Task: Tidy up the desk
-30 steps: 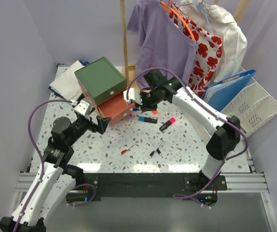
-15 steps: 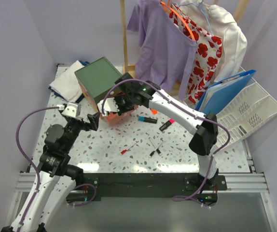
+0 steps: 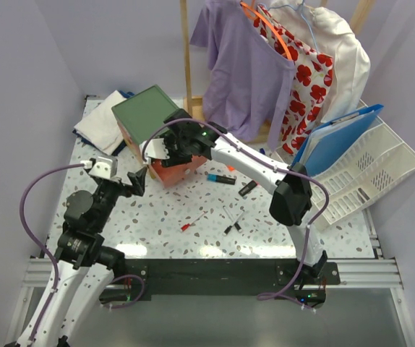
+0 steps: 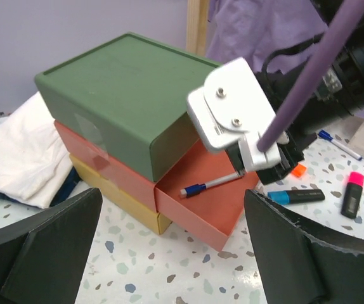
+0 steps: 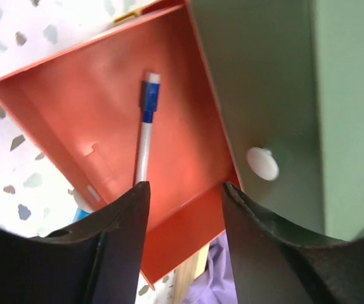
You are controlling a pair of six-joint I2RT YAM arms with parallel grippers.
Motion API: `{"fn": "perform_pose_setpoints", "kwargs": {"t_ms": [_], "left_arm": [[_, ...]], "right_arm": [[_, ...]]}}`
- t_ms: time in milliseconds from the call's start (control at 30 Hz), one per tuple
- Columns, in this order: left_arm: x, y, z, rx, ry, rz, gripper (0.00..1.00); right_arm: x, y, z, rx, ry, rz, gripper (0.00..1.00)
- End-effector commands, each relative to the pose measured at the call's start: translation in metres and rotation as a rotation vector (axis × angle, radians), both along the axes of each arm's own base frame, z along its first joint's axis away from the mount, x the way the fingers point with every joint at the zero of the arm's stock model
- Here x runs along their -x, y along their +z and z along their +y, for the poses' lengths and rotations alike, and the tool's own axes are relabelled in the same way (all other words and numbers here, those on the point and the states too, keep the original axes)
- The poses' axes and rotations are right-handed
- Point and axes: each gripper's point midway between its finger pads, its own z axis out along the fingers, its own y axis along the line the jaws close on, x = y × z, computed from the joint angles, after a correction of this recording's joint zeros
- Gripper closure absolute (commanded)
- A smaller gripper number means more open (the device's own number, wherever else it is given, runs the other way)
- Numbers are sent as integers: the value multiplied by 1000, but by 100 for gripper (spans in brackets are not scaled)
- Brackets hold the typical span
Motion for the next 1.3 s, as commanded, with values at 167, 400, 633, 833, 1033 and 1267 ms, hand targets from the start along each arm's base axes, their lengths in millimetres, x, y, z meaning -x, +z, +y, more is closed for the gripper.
{"fn": "perform_pose_setpoints", "kwargs": {"t_ms": [167,400,633,833,1033,1267], "left_arm": [[1,-7,-43,-19,-238,10,0],[6,-23,-75,-8,-426,93,0],[22,-47,-113,77,-604,279,0],[54,-79,-164,48,-680,429,0],[78,-142,-198,-213,-567,637,0],[61,-180,-197,-381,-408,704,1]], "right_arm": [[47,97,-39,-352,-120,169,33],[82,84,-113,-478,-173,436,19],[103,58,-163,-531,-218,571,16],[78,40,-194,-587,-374,612,6],[70,33,-201,-565,-419,590,3],[69,34,-204,-566,-415,567,2]]}}
